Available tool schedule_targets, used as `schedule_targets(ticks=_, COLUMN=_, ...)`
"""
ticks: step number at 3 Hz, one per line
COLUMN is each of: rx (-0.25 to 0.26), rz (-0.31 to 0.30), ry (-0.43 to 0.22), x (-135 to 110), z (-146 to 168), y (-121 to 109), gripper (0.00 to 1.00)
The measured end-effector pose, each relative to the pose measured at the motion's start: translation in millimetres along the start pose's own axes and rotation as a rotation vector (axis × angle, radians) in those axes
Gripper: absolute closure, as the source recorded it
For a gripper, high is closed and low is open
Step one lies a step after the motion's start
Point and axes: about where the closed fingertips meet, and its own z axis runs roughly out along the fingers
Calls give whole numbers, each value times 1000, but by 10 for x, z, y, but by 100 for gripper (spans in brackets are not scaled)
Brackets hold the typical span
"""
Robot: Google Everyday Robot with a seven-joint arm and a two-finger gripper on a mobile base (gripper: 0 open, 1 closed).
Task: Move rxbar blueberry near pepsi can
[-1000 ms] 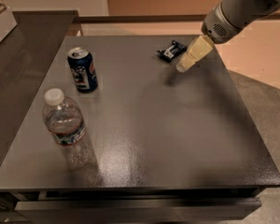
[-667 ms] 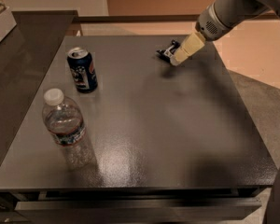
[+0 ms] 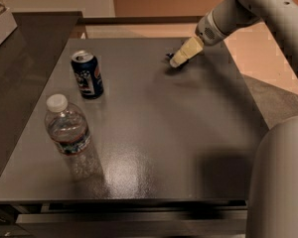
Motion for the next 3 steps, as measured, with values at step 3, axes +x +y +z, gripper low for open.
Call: schedule_targets(ticks=3, rx=-4, rz=38, ry=-11, x=58, z=443, y=-149, gripper=0)
